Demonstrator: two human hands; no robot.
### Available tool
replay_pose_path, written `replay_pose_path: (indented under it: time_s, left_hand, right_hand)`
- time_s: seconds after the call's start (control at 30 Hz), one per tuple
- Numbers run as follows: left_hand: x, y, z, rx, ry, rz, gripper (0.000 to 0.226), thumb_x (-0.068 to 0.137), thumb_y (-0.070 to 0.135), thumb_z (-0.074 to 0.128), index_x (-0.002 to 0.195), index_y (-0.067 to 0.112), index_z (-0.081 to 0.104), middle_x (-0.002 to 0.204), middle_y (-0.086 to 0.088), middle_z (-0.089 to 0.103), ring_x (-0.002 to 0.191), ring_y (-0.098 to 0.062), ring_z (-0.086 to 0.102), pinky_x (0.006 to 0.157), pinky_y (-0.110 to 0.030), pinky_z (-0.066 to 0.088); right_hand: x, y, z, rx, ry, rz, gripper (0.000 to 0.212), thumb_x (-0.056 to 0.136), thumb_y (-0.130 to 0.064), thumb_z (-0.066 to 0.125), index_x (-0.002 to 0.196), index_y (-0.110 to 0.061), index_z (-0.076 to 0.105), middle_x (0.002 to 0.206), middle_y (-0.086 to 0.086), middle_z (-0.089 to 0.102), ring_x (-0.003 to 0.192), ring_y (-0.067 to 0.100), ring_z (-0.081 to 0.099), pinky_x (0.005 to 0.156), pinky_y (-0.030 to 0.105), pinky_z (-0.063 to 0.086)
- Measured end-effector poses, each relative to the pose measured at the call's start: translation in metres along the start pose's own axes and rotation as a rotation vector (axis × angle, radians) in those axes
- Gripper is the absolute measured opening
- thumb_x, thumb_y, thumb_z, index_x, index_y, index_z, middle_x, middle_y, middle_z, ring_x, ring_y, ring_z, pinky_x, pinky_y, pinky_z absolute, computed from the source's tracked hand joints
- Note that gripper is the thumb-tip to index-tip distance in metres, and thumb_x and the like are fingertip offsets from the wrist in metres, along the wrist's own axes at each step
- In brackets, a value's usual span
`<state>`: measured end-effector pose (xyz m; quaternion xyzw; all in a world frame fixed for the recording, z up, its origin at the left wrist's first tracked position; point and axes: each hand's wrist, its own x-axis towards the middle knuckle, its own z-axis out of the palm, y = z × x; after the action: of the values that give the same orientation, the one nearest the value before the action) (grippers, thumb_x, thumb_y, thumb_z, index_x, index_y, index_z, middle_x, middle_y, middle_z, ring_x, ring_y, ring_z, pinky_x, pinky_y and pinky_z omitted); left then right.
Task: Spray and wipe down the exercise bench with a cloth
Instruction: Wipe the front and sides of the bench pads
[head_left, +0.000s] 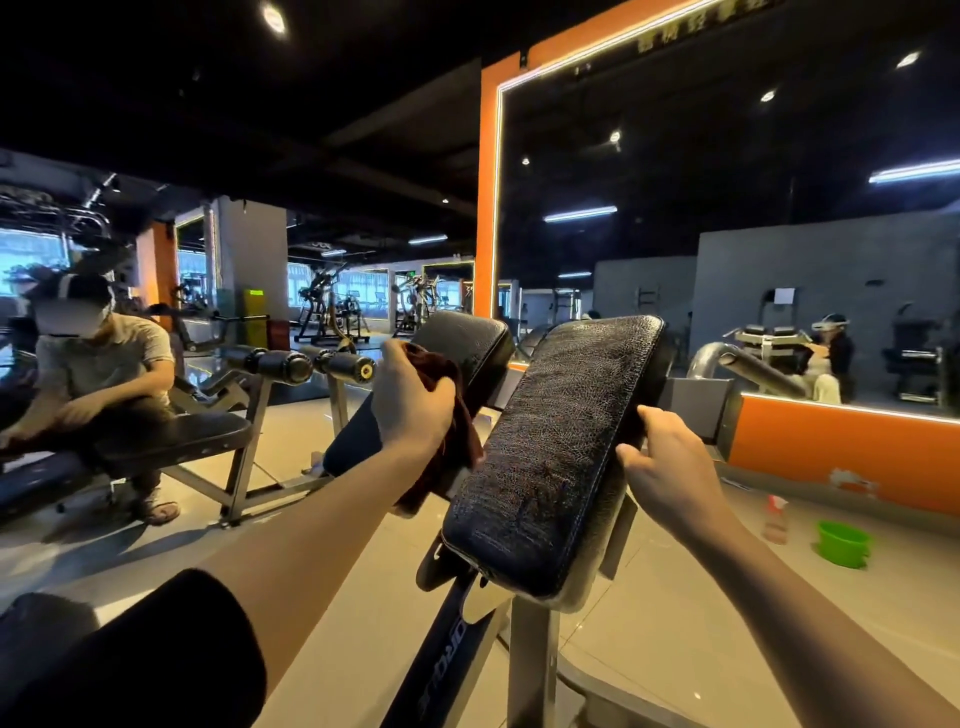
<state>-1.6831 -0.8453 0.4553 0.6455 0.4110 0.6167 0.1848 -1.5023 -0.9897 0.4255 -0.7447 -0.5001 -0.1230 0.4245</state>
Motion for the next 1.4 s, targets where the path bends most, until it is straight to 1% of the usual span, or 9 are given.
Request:
replay_pose_path:
  time_s: [0.07,0.27,0.47,0.7,0.83,0.93,1.13,1.3,1.4]
  left_hand:
    - [-0.012,0.011,0.004,-0.053,0.086,0.02,0.046,0.087,0.018,0.07,0.121,0.008,0.041,0.118,-0.011,0.051,0.104,-0.019,0.052,0.083,-0.023,0.042]
    - [-0.059,-0.01,0.037,-0.065,-0.369,0.371,0.049,0.083,0.051,0.054,0.125,0.027,0.06,0.12,0.0,0.056,0.115,-0.013,0.05,0.104,-0.039,0.04]
    - [-0.086,-0.024,0.039,-0.089,-0.657,0.489,0.053,0.084,0.066,0.041,0.132,0.071,0.022,0.152,0.025,0.014,0.137,-0.008,0.026,0.111,-0.043,0.031]
    - [-0.05,-0.018,0.062,-0.135,-0.505,0.355,0.049,0.095,0.03,0.052,0.138,0.048,0.039,0.156,-0.002,0.026,0.144,-0.024,0.023,0.119,-0.04,0.017]
    - [-0.061,-0.008,0.079,-0.1,-0.585,0.583,0.042,0.096,0.028,0.054,0.134,0.044,0.044,0.155,0.006,0.023,0.14,-0.016,0.028,0.11,-0.026,0.023]
    - [-0.023,-0.008,0.086,-0.125,-0.434,0.335,0.036,0.096,0.015,0.055,0.131,0.023,0.054,0.146,-0.003,0.039,0.136,-0.02,0.036,0.109,-0.017,0.02]
    - [-0.036,0.029,0.108,-0.152,-0.636,0.817,0.039,0.094,0.019,0.059,0.132,0.025,0.054,0.149,0.004,0.035,0.139,-0.019,0.032,0.116,-0.033,0.024]
    - [0.025,0.027,0.133,-0.108,-0.337,0.324,0.033,0.092,0.01,0.059,0.125,0.018,0.057,0.134,-0.006,0.052,0.126,-0.023,0.047,0.11,-0.032,0.032]
    - [0.009,0.053,0.14,-0.169,-0.484,0.642,0.038,0.091,0.01,0.061,0.128,0.02,0.056,0.14,0.0,0.047,0.13,-0.015,0.041,0.111,-0.023,0.03]
  right_hand:
    - [0.001,-0.001,0.001,-0.005,0.007,0.01,0.043,0.093,-0.007,0.053,0.135,0.001,0.047,0.137,0.02,0.05,0.126,0.033,0.045,0.099,0.033,0.035]
    - [-0.002,0.003,0.001,0.004,-0.007,-0.018,0.055,0.096,-0.015,0.054,0.146,-0.004,0.035,0.147,0.015,0.043,0.135,0.028,0.04,0.109,0.034,0.032]
    - [0.012,0.016,-0.005,-0.013,0.095,-0.061,0.04,0.091,-0.015,0.061,0.13,-0.003,0.055,0.13,0.016,0.057,0.118,0.029,0.054,0.1,0.037,0.04]
    - [0.031,0.023,-0.016,-0.045,0.157,-0.112,0.021,0.091,-0.014,0.06,0.11,-0.005,0.065,0.116,0.014,0.062,0.105,0.027,0.056,0.091,0.036,0.043]
    - [0.045,0.027,-0.02,-0.073,0.197,-0.142,0.024,0.093,-0.013,0.059,0.114,-0.003,0.063,0.117,0.015,0.06,0.103,0.023,0.054,0.088,0.033,0.041]
    - [0.06,0.032,-0.026,-0.099,0.202,-0.142,0.026,0.093,-0.013,0.058,0.116,-0.002,0.06,0.117,0.016,0.058,0.103,0.025,0.055,0.091,0.039,0.047]
    - [0.096,0.03,-0.034,-0.174,0.228,-0.186,0.025,0.093,-0.012,0.055,0.116,-0.002,0.057,0.115,0.017,0.056,0.093,0.02,0.046,0.08,0.028,0.035]
    - [0.108,0.038,-0.036,-0.198,0.18,-0.161,0.022,0.098,-0.015,0.048,0.117,-0.005,0.052,0.118,0.015,0.054,0.092,0.019,0.042,0.079,0.029,0.031]
    - [0.103,0.049,-0.024,-0.334,0.224,-0.17,0.017,0.101,-0.018,0.04,0.109,-0.008,0.051,0.103,0.01,0.055,0.084,0.023,0.047,0.069,0.028,0.03]
